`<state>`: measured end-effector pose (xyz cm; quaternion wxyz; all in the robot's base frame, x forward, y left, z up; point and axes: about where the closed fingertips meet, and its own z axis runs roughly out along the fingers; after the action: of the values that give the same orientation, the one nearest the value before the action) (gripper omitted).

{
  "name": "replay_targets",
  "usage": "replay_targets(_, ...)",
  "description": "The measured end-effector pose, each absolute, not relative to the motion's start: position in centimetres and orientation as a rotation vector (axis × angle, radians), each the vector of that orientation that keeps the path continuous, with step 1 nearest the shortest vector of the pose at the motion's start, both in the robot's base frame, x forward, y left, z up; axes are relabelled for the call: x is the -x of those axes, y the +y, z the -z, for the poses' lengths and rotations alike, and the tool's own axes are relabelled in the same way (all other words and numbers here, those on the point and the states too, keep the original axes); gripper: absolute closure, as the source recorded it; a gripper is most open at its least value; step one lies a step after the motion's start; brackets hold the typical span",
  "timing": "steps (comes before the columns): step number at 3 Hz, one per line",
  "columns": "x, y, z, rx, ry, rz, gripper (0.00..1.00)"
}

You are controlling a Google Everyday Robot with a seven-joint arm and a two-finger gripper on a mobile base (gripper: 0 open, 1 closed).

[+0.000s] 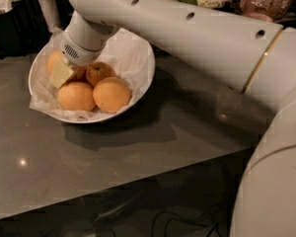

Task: Pick orange from white bowl

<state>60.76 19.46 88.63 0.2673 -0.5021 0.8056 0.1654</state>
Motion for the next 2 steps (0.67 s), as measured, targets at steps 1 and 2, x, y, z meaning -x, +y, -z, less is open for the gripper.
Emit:
replay_targets(1,-60.5,19.2,-89.6,1.352,2.143,-0.492,0.96)
replay_targets(2,-60.2,18.2,-92.3,1.319,2.058,-0.594,1.0)
